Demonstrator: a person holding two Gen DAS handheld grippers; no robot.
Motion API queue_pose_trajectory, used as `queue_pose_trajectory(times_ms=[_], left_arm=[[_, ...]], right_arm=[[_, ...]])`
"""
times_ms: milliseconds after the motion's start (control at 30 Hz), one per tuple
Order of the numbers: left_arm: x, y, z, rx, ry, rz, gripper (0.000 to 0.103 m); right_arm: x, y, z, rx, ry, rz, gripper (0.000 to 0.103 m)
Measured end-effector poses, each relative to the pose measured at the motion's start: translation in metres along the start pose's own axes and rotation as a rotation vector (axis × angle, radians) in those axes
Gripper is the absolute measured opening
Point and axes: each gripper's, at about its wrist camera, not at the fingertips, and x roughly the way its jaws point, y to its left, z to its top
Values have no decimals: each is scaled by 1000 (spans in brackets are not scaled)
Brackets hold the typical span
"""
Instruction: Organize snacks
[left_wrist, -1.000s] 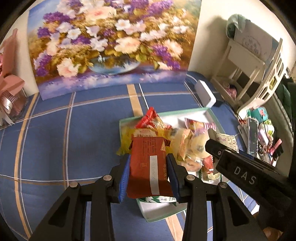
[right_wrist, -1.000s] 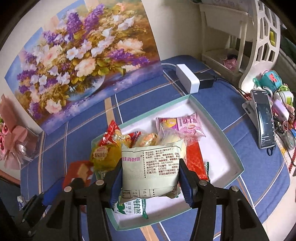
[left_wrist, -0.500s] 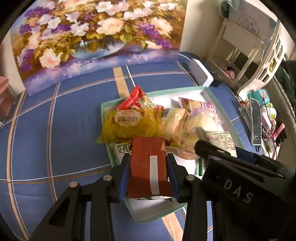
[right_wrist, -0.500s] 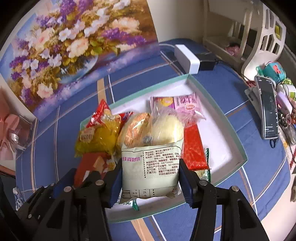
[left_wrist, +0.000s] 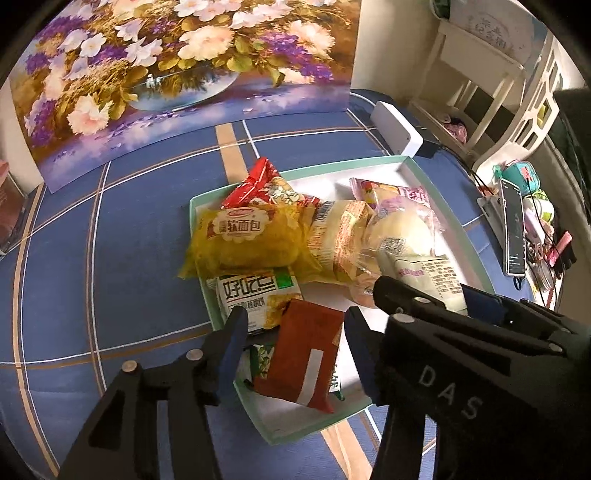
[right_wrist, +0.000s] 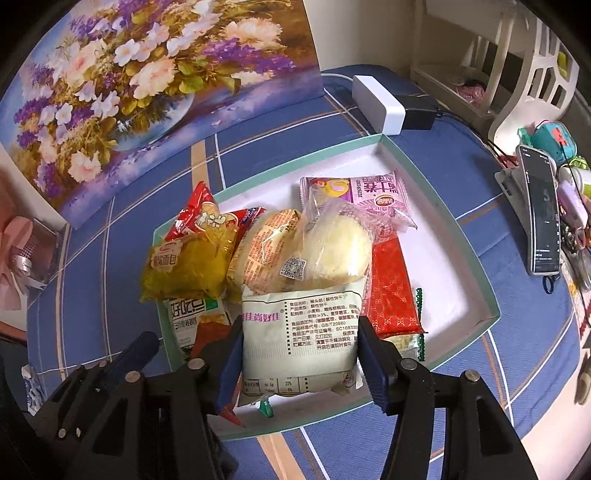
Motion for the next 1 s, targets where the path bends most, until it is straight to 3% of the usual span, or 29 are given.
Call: queue_pose_trajectory(times_ms=[167,233,500,767,833,900,967,1000], left_arm=[[-1,6,1,-20,4,6,56],[-3,8,1,-28,6,5,60],[-4,18,0,-62,15,24,62],[1,60,-4,-235,31,118,63],[-1,71,-5,-276,24,150,68],[-5,83,-7,-323,4,181,84],[-11,91,-8,-351,-19,200,86],[-14,95,-9,-360,-32,210,88]], right_arm=[[0,-2,1,8,0,1,65],[0,-3,1,16,0,4,73],[-4,-4,1,24,-14,5,73],[-2,-2,-1,18,-12,3,73],[-2,0,-1,12,-11,2,73],[-1,3,-1,-1,-11,2,73],[-2,7,-1,-17,-14,2,78],[-2,8,-1,-25,-18,1,86]])
